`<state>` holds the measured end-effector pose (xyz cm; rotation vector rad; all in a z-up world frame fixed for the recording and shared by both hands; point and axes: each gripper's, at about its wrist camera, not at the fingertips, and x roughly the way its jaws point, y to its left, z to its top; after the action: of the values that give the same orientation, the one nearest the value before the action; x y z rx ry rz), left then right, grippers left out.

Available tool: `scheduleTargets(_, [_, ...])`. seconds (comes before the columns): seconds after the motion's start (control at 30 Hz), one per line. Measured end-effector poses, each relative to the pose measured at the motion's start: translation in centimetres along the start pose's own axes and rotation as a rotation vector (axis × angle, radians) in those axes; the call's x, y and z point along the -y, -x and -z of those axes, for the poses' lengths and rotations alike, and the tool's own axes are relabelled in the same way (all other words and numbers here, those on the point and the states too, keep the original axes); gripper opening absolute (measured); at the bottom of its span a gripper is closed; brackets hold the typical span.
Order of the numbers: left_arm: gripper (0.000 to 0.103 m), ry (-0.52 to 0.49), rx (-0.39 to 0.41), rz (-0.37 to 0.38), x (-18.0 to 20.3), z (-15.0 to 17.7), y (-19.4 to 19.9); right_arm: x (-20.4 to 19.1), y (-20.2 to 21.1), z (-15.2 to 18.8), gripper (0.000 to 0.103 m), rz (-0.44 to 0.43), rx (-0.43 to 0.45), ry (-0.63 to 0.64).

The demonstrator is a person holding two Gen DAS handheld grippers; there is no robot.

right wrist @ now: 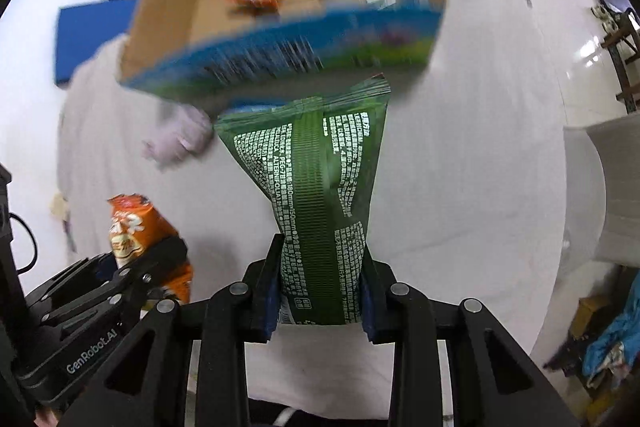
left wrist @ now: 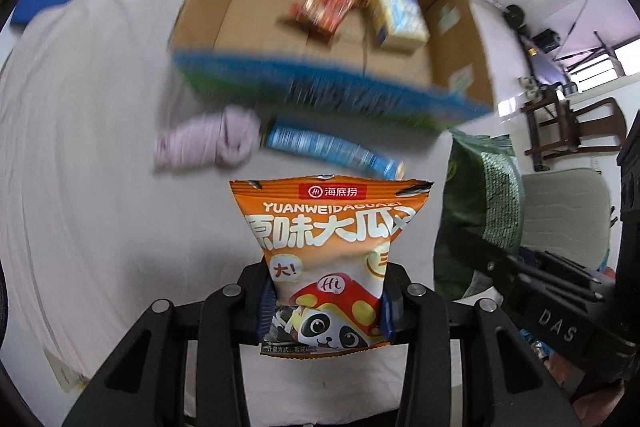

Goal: Organize soft objects
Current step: 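Lower both bags into the box and open both tools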

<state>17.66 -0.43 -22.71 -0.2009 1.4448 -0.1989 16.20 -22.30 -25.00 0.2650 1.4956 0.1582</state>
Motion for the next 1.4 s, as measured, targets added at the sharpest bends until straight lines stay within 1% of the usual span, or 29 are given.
scheduleTargets(0.03, [0.037, -0.005, 0.015, -0.001, 0.1, -1.9, 0.8, -0.4, 0.9, -0.8, 0.033, -0.010, 0.013, 0.003])
scheduleTargets(0.1, [0.037, -0.015, 0.035, -0.007, -0.2, -4.2, 1.3, -0.6, 2.4, -2.3, 0.033, -0.022, 0.042, 0.002])
scheduleTargets(0.13, [0.037, -0.012, 0.053, -0.010, -0.4, -5.8, 1.8, -0.8, 3.0, -3.0, 0.033, -0.018, 0.056, 0.006])
scheduleTargets(0.2, [0.037, -0.013, 0.069, -0.023, -0.4, -8.2, 2.5, -1.7, 3.6, -5.0, 0.033, -0.011, 0.085, 0.006])
scheduleTargets(0.23, [0.037, -0.012, 0.073, -0.032, -0.5, -9.7, 1.8, -2.3, 3.6, -5.8, 0.033, -0.006, 0.092, 0.008])
scheduleTargets(0.3, [0.037, -0.011, 0.070, -0.039, -0.9, -11.5, 1.5, -3.3, 3.4, -7.7, 0.033, -0.001, 0.103, 0.006])
scheduleTargets(0.4, [0.037, -0.001, 0.047, -0.045, -1.7, -14.9, 0.6, -4.1, 2.9, -10.8, 0.033, 0.017, 0.110, 0.006])
scheduleTargets(0.43, [0.037, 0.003, 0.031, -0.048, -2.0, -16.1, -0.2, -4.2, 2.5, -11.3, 0.033, 0.021, 0.105, 0.005])
scheduleTargets(0.5, [0.037, 0.006, 0.006, -0.048, -2.5, -17.5, -1.2, -4.7, 1.1, -14.1, 0.033, 0.029, 0.097, -0.009])
scheduleTargets(0.63, [0.037, 0.010, -0.062, -0.060, -3.4, -20.5, -4.5, -4.9, -1.7, -17.2, 0.033, 0.051, 0.065, -0.026])
scheduleTargets(0.77, [0.037, -0.001, -0.121, -0.081, -3.8, -21.9, -7.7, -5.1, -5.4, -19.3, 0.033, 0.074, 0.011, -0.034])
scheduleTargets(0.9, [0.037, -0.017, -0.181, -0.090, -3.8, -22.2, -10.4, -5.2, -8.5, -19.9, 0.033, 0.099, -0.038, -0.027])
scheduleTargets(0.97, [0.037, -0.027, -0.199, -0.097, -3.7, -22.1, -11.3, -5.2, -9.6, -19.9, 0.033, 0.106, -0.057, -0.023])
scheduleTargets(1.2, [0.038, -0.034, -0.234, -0.100, -3.5, -21.4, -12.8, -5.3, -11.7, -20.5, 0.033, 0.120, -0.091, -0.021])
scheduleTargets(1.3, [0.038, -0.030, -0.248, -0.094, -3.4, -21.2, -13.2, -5.2, -12.2, -20.7, 0.034, 0.105, -0.109, -0.018])
scheduleTargets(1.4, [0.038, -0.020, -0.240, -0.101, -3.5, -20.9, -13.2, -5.3, -12.6, -21.3, 0.034, 0.098, -0.119, -0.014])
